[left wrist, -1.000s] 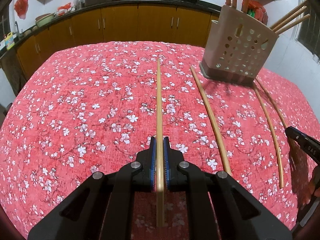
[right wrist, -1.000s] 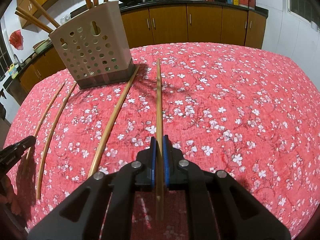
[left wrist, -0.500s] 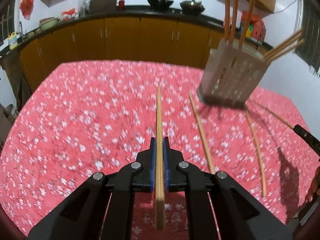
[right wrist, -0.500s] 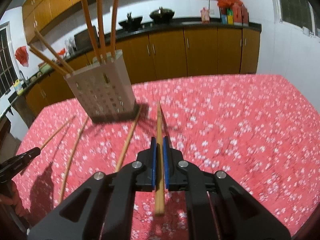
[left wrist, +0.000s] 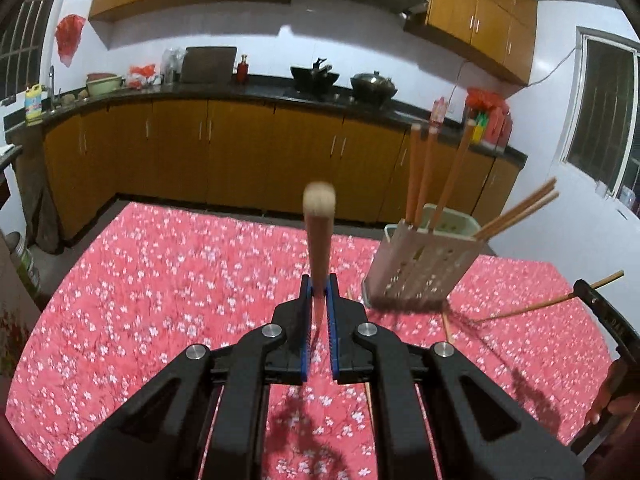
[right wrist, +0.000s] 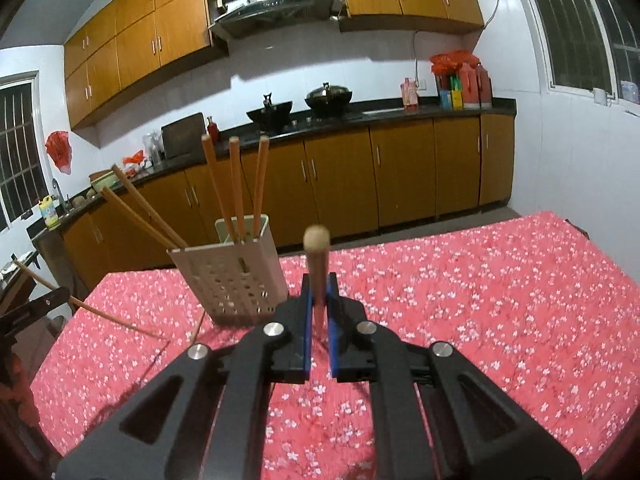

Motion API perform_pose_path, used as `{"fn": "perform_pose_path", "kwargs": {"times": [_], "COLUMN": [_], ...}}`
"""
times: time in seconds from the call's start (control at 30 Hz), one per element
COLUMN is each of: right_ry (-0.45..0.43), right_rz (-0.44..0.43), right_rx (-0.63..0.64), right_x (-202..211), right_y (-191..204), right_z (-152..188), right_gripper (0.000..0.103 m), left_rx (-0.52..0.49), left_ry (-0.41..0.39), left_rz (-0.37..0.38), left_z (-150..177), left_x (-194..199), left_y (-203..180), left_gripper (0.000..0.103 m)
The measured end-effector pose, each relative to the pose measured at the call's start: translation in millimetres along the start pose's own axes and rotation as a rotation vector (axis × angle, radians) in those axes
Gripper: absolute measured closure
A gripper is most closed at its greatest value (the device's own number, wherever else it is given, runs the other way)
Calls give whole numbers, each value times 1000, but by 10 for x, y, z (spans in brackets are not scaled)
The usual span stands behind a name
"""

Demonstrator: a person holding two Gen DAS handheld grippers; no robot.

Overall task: Organize utensils
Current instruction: 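Lift the right tool's chopstick above the holder while the left tool lifts its own, then open the right tool into the holder while the left tool drops its chopstick in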

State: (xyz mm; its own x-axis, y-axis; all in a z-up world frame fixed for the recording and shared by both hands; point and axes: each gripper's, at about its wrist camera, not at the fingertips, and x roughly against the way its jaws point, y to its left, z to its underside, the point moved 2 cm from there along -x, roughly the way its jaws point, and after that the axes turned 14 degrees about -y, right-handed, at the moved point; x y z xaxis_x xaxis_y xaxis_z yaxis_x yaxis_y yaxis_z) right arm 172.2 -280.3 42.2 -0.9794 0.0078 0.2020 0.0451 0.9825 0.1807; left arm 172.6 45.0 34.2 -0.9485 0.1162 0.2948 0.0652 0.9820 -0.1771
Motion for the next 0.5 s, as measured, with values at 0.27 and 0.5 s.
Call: {"fn": "perform_pose_path", "kwargs": {"times": [0.27, 0.5], "right_ry": [-52, -131], "right_rz": [-75, -214], "right_rx": [-17, -70], "right_x": [98, 211], "right_y": [115, 375], "right_z": [-297, -740], "right_gripper": [95, 95], "left_rx": [-14, -30], "left_ry": [-53, -105], "left_rz": [33, 107], "left_z": [-269, -499], "left_x": [52, 94], "left_y": [-95, -404], "left_gripper": [95, 95]}}
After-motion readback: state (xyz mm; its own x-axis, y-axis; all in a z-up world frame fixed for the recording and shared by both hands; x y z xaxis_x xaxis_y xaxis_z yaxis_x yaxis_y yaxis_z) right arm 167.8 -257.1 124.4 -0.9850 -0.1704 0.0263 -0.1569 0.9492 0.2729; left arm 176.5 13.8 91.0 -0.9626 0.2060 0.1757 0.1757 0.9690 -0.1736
